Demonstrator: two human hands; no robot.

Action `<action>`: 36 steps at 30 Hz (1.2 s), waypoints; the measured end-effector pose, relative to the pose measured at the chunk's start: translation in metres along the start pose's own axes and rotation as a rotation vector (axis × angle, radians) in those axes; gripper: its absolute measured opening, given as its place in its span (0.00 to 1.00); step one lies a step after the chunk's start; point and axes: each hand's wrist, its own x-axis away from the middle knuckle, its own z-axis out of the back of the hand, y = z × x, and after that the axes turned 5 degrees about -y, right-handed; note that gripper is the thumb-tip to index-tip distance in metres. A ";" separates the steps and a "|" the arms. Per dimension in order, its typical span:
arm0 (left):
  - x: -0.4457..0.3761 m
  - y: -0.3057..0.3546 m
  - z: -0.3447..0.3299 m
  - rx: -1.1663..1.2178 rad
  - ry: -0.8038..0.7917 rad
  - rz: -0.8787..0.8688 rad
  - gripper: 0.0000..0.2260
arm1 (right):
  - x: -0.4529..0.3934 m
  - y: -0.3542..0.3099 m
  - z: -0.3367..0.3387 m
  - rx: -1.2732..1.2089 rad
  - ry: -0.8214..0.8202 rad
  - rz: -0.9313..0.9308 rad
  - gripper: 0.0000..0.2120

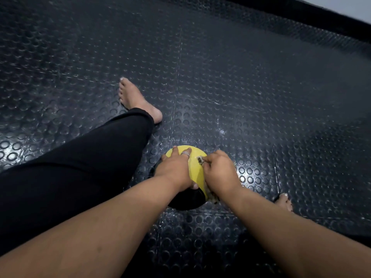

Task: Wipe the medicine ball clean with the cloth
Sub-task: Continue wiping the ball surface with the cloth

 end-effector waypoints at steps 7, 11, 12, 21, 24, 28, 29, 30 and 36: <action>-0.003 0.000 0.000 0.021 0.016 -0.006 0.50 | 0.021 0.007 -0.002 -0.006 0.027 0.097 0.11; -0.003 0.001 -0.002 -0.019 0.011 -0.013 0.50 | 0.033 0.014 -0.008 -0.042 0.044 0.057 0.12; -0.003 0.001 -0.001 -0.026 0.007 -0.017 0.50 | 0.027 0.012 -0.007 -0.041 0.045 0.041 0.12; -0.004 -0.001 0.005 -0.012 -0.001 -0.016 0.50 | 0.010 0.002 0.000 -0.007 0.018 0.098 0.10; -0.003 0.000 0.004 -0.020 0.003 -0.016 0.49 | 0.031 0.012 -0.006 -0.011 0.040 0.102 0.10; -0.003 0.003 0.001 -0.044 -0.002 -0.013 0.50 | 0.010 0.007 -0.004 -0.015 0.073 0.043 0.10; -0.003 0.003 0.000 -0.049 -0.003 -0.016 0.50 | 0.000 0.003 -0.002 -0.004 0.064 0.031 0.10; -0.003 0.003 0.001 -0.051 -0.002 -0.016 0.50 | -0.009 0.000 -0.001 0.018 0.044 0.028 0.10; -0.004 0.003 0.001 -0.044 0.004 -0.013 0.49 | -0.008 -0.001 0.003 0.060 0.003 0.087 0.10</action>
